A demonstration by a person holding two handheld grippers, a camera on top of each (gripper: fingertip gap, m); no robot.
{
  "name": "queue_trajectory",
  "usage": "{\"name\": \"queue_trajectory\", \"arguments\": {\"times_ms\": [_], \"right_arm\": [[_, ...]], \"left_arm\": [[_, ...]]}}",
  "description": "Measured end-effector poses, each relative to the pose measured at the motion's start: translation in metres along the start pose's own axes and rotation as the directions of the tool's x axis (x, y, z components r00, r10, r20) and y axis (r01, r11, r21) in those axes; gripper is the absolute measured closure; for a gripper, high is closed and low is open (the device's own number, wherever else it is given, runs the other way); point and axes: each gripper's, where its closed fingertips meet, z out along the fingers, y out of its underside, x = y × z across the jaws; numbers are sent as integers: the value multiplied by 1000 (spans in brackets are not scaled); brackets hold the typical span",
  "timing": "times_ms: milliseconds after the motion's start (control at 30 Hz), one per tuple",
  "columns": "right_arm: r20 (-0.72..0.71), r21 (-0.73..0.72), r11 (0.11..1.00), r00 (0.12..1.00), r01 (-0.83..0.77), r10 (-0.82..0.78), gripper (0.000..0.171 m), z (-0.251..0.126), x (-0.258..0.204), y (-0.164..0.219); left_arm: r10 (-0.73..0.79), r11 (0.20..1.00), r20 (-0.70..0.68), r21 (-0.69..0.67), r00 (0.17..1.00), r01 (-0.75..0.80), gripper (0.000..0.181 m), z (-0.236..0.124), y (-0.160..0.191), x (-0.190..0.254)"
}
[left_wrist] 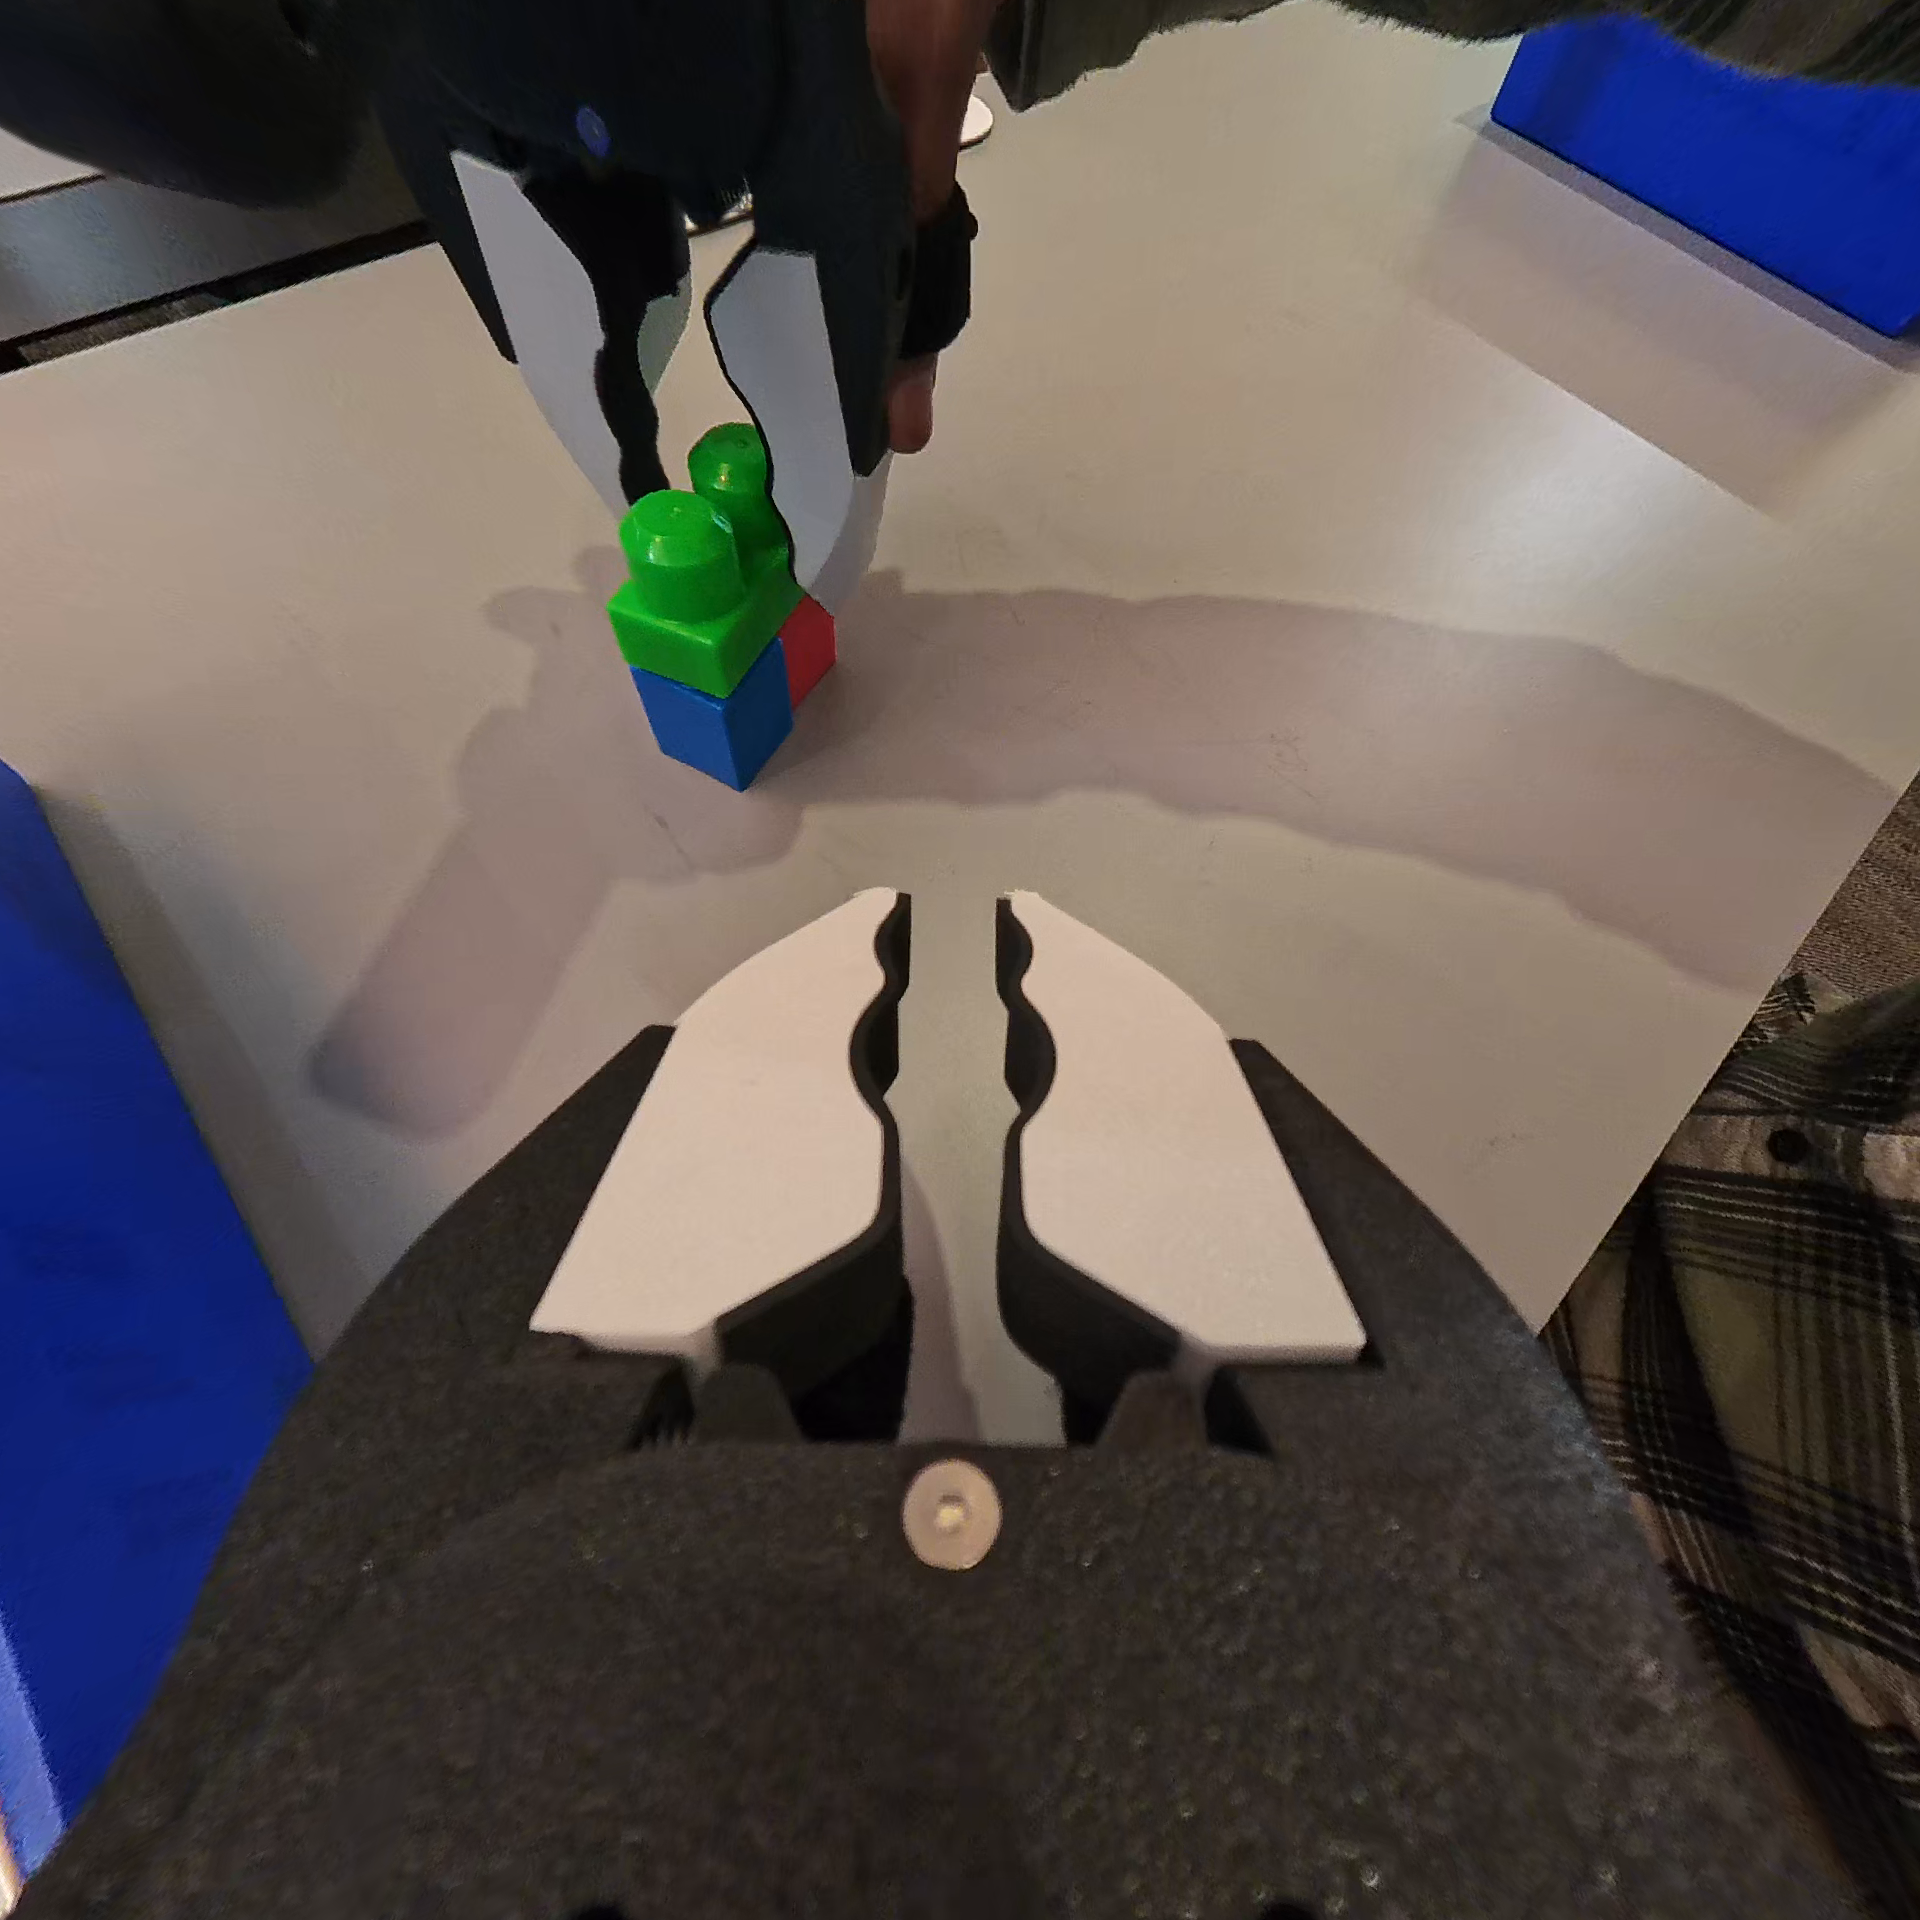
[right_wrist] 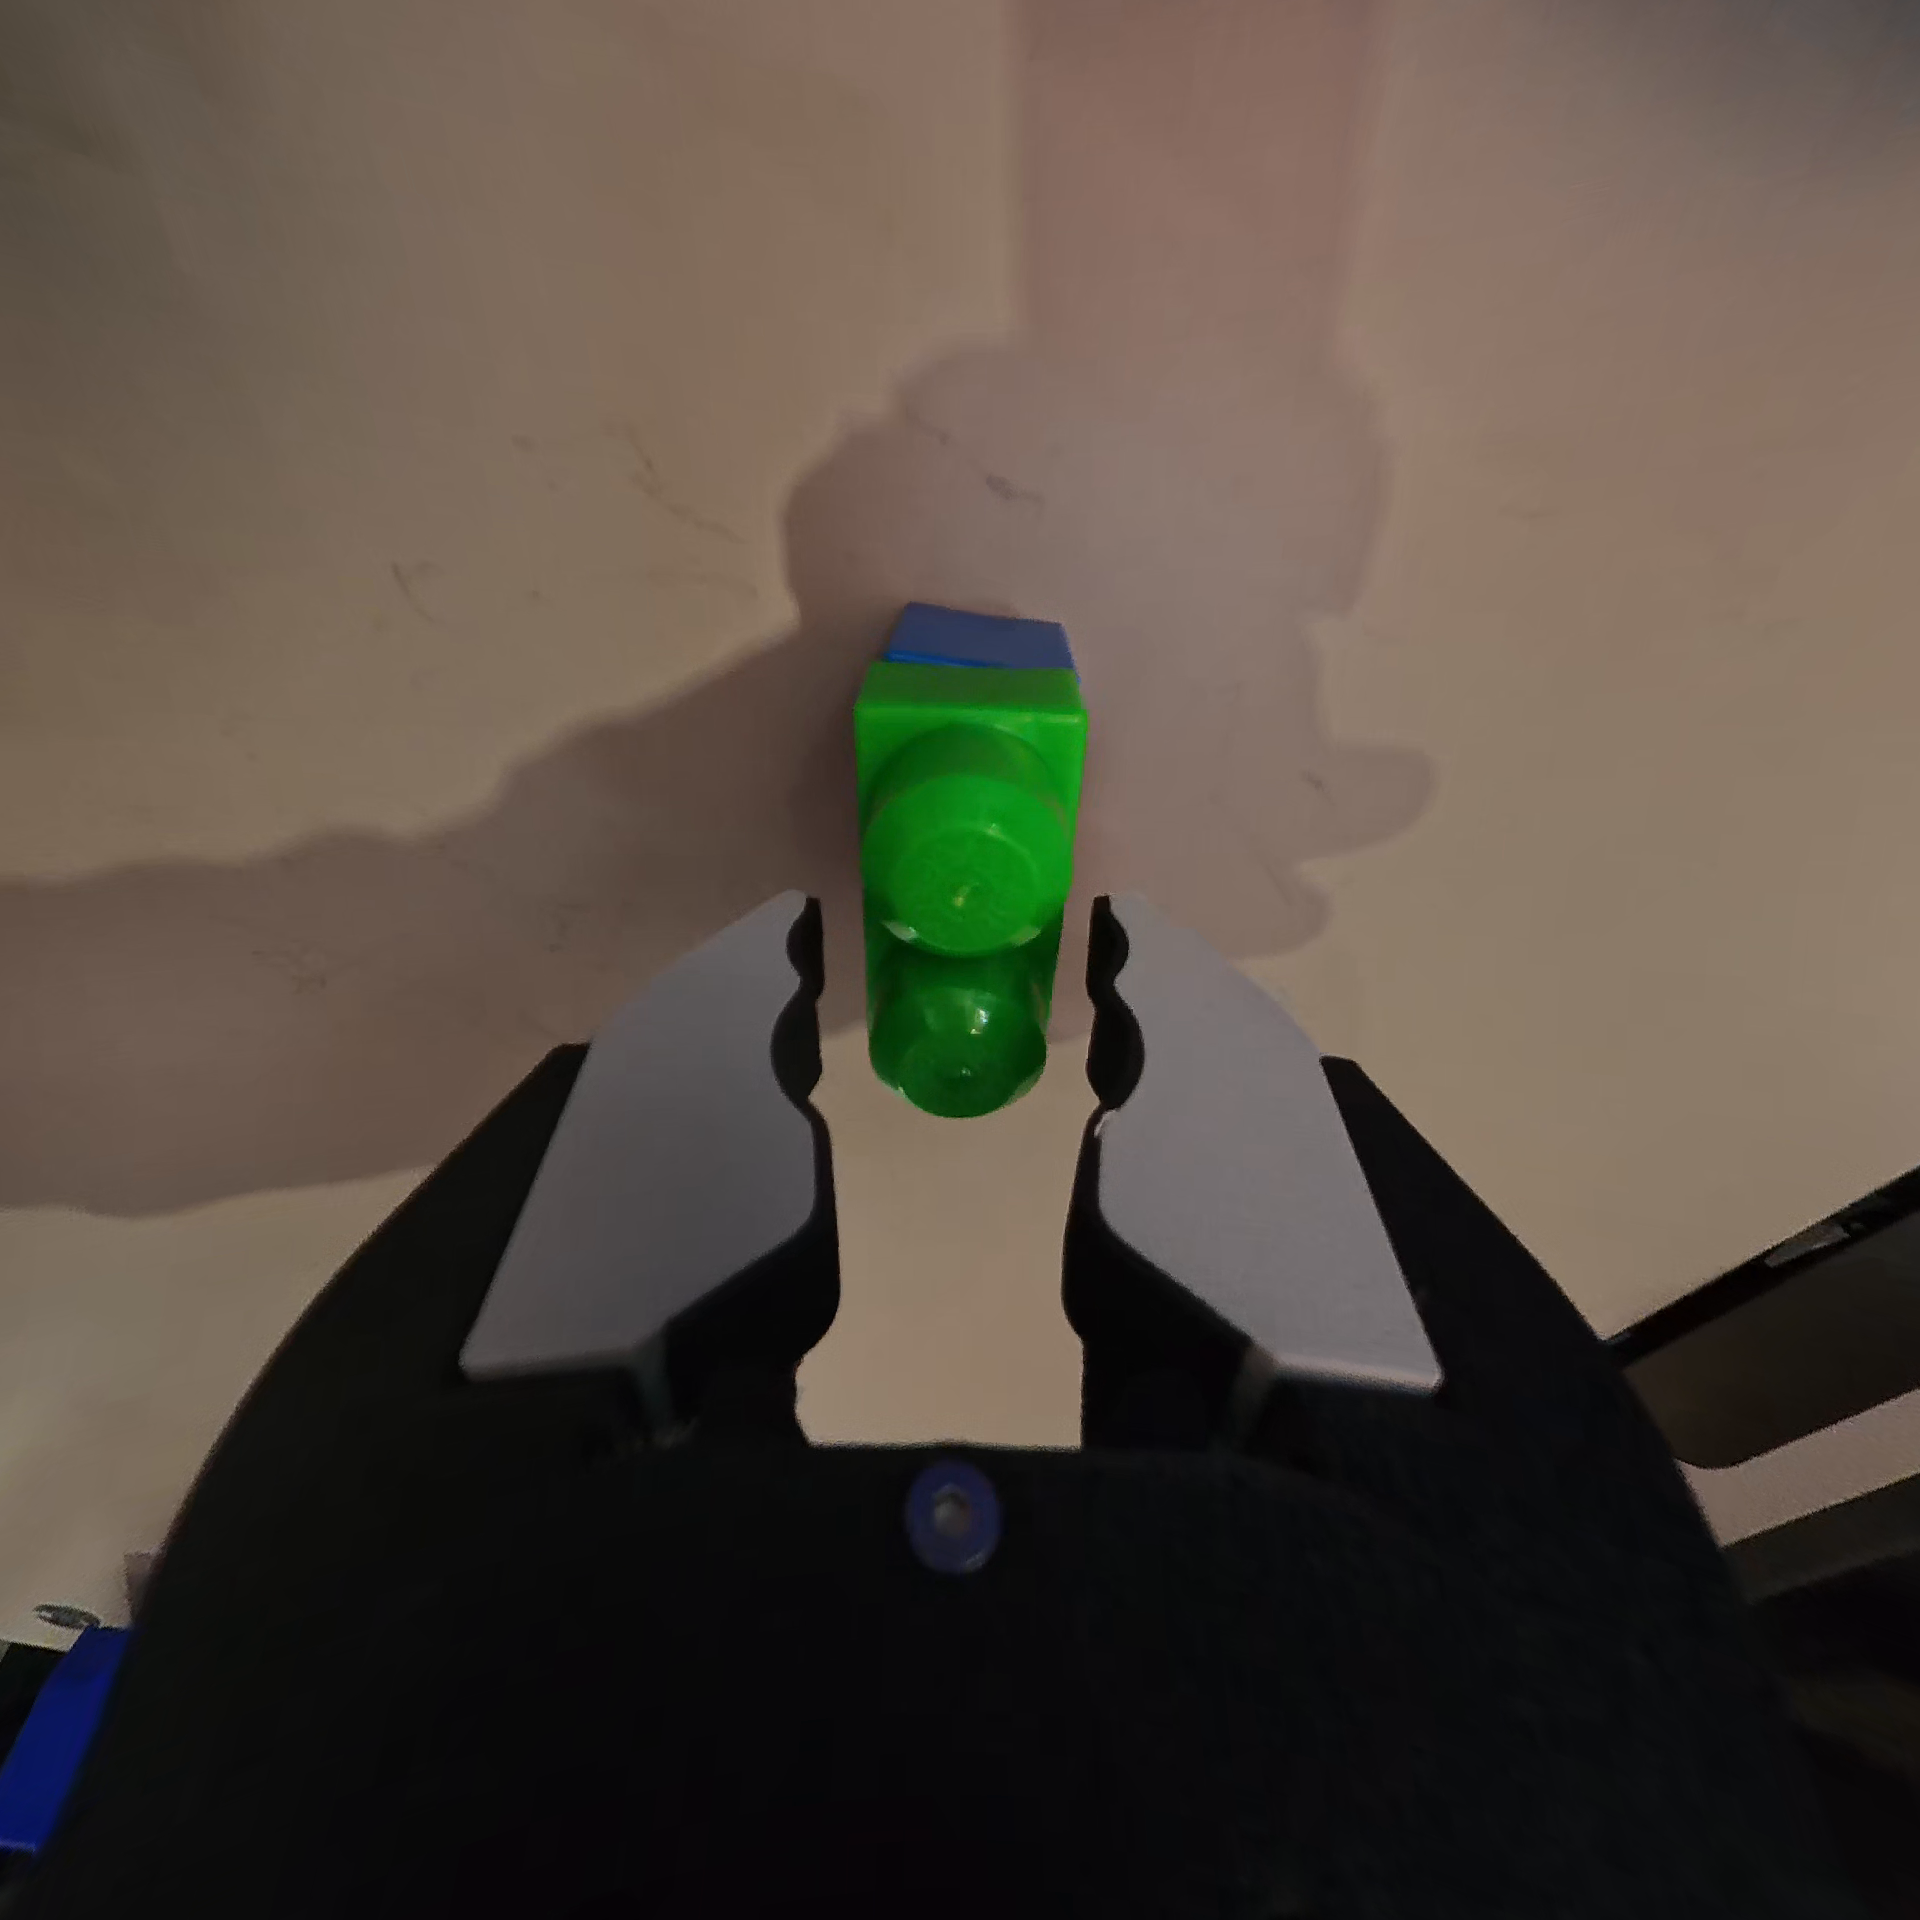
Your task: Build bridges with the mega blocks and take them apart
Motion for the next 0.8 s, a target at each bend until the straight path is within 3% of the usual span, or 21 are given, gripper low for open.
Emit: {"name": "queue_trajectory", "arguments": {"times_ms": [167,300,800], "right_arm": [[4,-4,1000,1000,0,0,124,4,0,1],[5,-27,1000,1000,16,-16,135,10,1,5],[1,-9,1000,1000,-18,18,136,-7,-1,30]], "left_arm": [[-2,1000,1,-2,1000,2,166,0,1,-1],[-4,1000,5,-5,1000,4,165,2,2,-2],[-10,1000,8,23,1000,10,152,26,-12,-17]]}}
